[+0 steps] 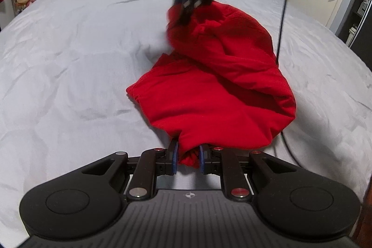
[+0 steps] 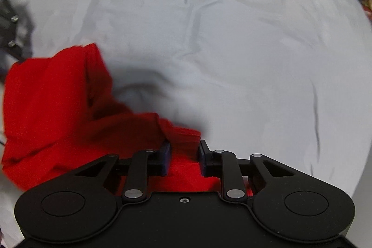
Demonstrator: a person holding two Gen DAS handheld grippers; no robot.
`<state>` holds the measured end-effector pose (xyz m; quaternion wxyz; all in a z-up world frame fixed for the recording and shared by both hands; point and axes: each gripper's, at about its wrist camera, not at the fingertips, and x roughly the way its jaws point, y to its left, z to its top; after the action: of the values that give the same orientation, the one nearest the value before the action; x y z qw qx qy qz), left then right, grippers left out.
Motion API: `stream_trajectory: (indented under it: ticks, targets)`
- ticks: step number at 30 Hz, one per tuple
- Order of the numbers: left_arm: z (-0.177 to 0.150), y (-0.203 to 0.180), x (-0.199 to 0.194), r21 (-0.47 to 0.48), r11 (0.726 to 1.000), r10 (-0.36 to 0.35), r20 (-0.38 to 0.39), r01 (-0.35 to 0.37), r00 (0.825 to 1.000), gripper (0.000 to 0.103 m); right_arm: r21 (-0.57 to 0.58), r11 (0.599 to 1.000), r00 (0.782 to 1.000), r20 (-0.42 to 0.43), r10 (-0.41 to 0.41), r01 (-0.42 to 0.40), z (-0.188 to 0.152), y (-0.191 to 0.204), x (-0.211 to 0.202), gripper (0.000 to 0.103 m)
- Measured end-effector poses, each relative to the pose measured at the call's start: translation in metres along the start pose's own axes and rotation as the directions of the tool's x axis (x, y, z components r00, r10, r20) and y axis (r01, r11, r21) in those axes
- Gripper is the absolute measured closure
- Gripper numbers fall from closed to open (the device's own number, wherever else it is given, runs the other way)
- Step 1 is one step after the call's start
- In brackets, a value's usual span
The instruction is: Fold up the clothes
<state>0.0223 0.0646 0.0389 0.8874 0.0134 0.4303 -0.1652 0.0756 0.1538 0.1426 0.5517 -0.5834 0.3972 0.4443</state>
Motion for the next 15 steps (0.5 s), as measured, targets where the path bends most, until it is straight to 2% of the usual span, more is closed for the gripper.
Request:
stream_trajectory:
  ticks: [5,8,10,15]
  targets:
    - [-0.003,-0.009,-0.008,0.056,0.997,0.058,0.009,-0.058,0.998,0.088,0.085,0.996,0.999,-0.026,-0.03,0.032,-0.06,0.019,-0.039,0.081]
    - [-0.003,-0.013,-0.009,0.086,0.992,0.087,0.011,-0.088,0.996,0.088,0.158,0.987,0.998,-0.043,-0.036,0.043,-0.107,0.042,-0.062,0.081]
    - [-0.003,-0.016,-0.01,0.1,0.99,0.101,0.007,-0.101,0.995,0.088,0.213,0.976,0.998,-0.051,-0.03,0.04,-0.147,0.065,-0.073,0.081]
    - [0.0,-0.03,-0.007,0.155,0.978,0.142,-0.013,-0.139,0.99,0.087,0.323,0.946,0.997,-0.08,0.023,0.005,-0.215,0.125,-0.077,0.081]
